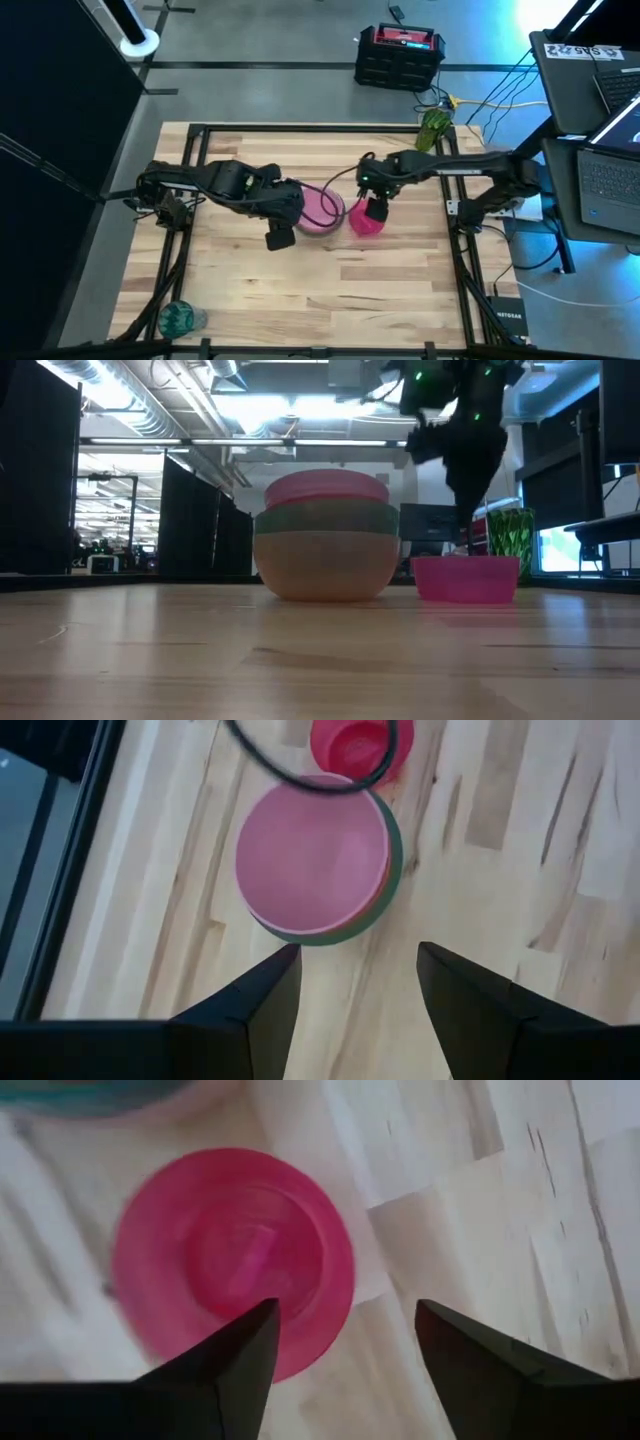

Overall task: Nest bowls inside each other
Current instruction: Stack the red bowl on top of the pink bowl

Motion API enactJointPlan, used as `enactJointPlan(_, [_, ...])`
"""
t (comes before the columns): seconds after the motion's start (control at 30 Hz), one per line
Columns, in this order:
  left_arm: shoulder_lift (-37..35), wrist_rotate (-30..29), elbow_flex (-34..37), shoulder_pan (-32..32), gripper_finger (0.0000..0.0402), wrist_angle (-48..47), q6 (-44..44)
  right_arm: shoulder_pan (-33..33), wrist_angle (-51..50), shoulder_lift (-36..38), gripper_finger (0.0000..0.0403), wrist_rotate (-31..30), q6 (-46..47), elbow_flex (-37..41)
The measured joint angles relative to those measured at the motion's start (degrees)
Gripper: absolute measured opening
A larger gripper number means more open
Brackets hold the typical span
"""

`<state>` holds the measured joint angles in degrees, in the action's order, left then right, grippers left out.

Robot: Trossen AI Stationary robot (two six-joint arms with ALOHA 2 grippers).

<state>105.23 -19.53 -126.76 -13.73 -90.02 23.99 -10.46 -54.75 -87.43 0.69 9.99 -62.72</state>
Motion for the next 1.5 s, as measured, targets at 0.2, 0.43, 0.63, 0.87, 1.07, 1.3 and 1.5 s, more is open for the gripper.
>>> enactJointPlan(0.2, [-0.42, -0.20, 0.04, -0.22, 0.0187, 0.05, -0.55, -1.78, 2.06, -3.70, 0.0218, -0.40, -1.25, 0.44])
enactJointPlan(0.43, [-0.54, -0.21, 0.04, -0.24, 0.0187, 0.03, -2.51, -2.08, 7.00, -4.85, 0.0180, 1.09, -0.60, 4.55])
enactJointPlan(0.63, [-0.65, -0.22, 0.04, -0.26, 0.0187, 0.01, -4.19, -2.34, 11.24, -5.83, 0.0146, 2.37, -0.04, 8.08])
enactJointPlan(0.87, [-0.68, -0.22, 0.04, -0.26, 0.0187, 0.03, -4.94, -2.27, 11.86, -3.50, 0.0010, 4.17, -0.55, 8.93])
enactJointPlan(1.07, [-0.68, -0.22, 0.04, -0.26, 0.0187, 0.01, -5.35, -2.32, -1.15, 3.40, 0.0000, 4.43, -3.15, 2.29])
enactJointPlan(1.3, [-0.68, -0.21, 0.04, -0.31, 0.0187, -0.01, -5.12, -2.32, -6.75, -0.03, 0.0000, 7.07, -4.01, -13.55])
enactJointPlan(1.5, [-0.68, -0.19, 0.04, -0.40, 0.0187, -0.07, -4.66, -2.32, -5.93, -10.45, 0.0000, 9.35, -5.67, -27.80])
